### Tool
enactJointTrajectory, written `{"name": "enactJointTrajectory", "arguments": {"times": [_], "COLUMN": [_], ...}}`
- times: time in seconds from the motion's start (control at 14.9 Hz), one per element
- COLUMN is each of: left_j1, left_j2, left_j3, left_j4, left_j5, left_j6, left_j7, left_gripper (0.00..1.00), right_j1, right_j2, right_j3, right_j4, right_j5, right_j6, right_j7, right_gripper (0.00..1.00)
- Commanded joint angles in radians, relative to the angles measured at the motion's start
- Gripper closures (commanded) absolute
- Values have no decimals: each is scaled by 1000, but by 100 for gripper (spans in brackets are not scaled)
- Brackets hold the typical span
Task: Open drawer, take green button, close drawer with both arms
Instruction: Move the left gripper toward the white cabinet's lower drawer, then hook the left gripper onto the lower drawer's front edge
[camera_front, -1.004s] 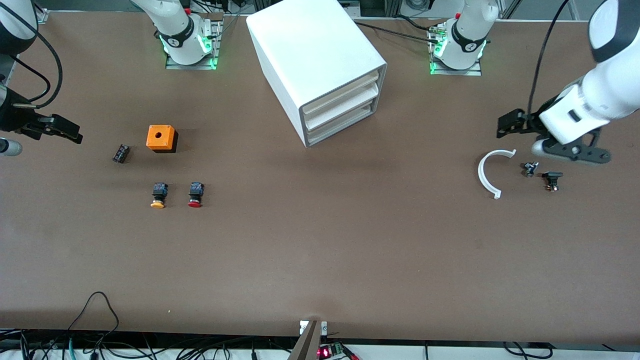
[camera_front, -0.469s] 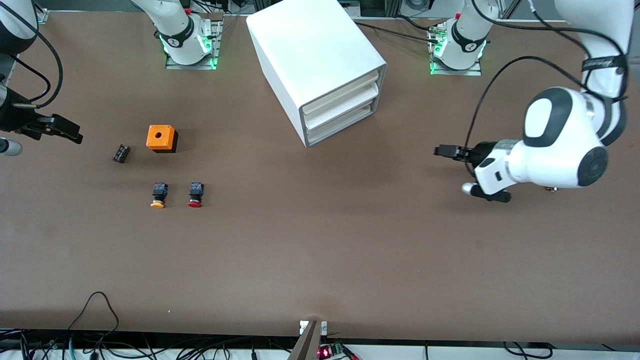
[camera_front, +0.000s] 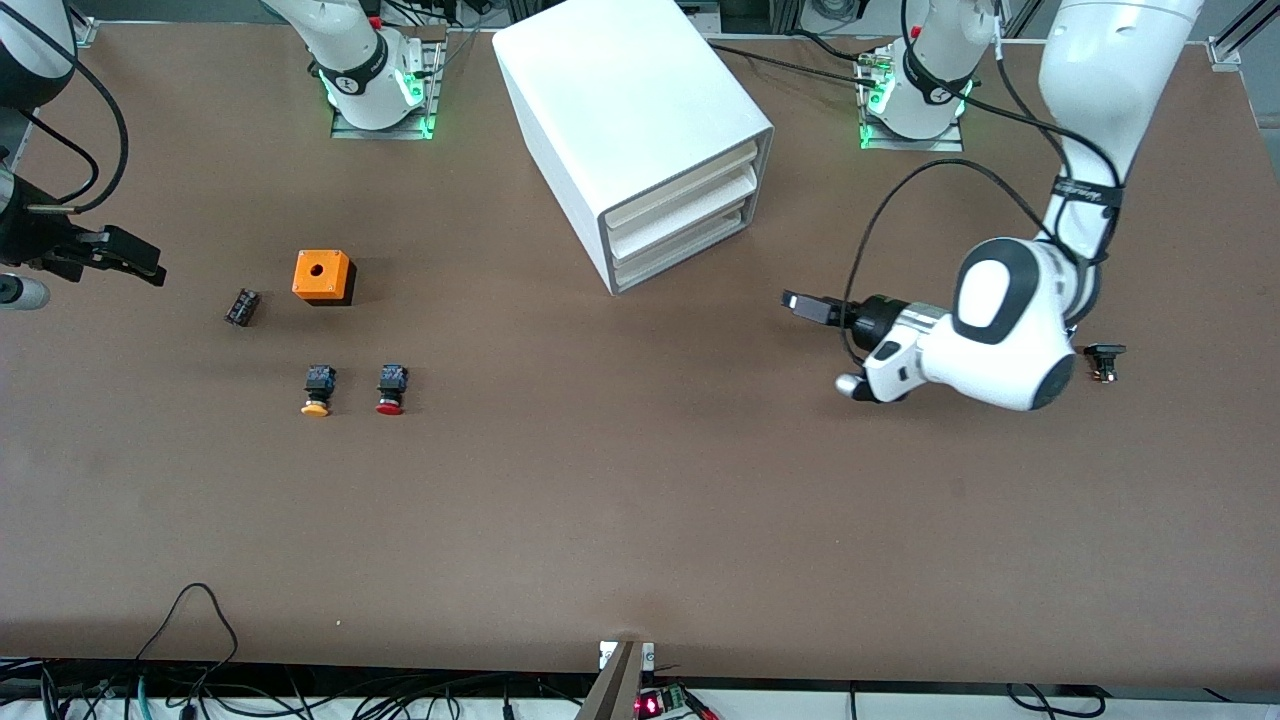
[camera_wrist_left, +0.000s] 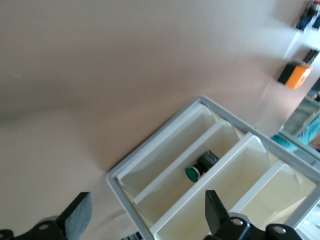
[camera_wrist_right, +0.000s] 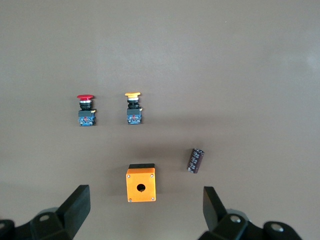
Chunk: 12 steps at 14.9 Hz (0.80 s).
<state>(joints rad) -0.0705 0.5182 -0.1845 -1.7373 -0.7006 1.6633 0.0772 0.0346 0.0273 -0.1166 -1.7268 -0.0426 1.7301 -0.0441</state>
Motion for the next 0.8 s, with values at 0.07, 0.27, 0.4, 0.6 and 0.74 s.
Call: {"name": "enactJointTrajectory", "arguments": {"times": [0.07,0.27,0.4,0.6,0.74], "left_j1": [-5,-9,-23,-29,-38], "left_j2": [17,58,80,92,103], "left_j3": [-68,-96,-96,-102,-105], "left_j4": [-88,-157,-165,-180,-200], "left_j5": [-132,-220,-240,-249,-269], "left_j6": [61,139,145,147,162], "left_j7": [47,221,278,294,320], "left_gripper": [0,0,0,0,0], "right_j1": [-7,-7,-7,-7,-7], "right_j2": [-13,-13,-13,-12,-12], "right_j3": [11,11,11,11,11], "right_j4": [0,0,0,0,0], "right_j5": [-8,-10,-10,-6,-5], "right_j6": [-9,-11,-12,-21,-23], "right_j7": [16,38,39,43,41], "right_gripper": [0,0,0,0,0]}}
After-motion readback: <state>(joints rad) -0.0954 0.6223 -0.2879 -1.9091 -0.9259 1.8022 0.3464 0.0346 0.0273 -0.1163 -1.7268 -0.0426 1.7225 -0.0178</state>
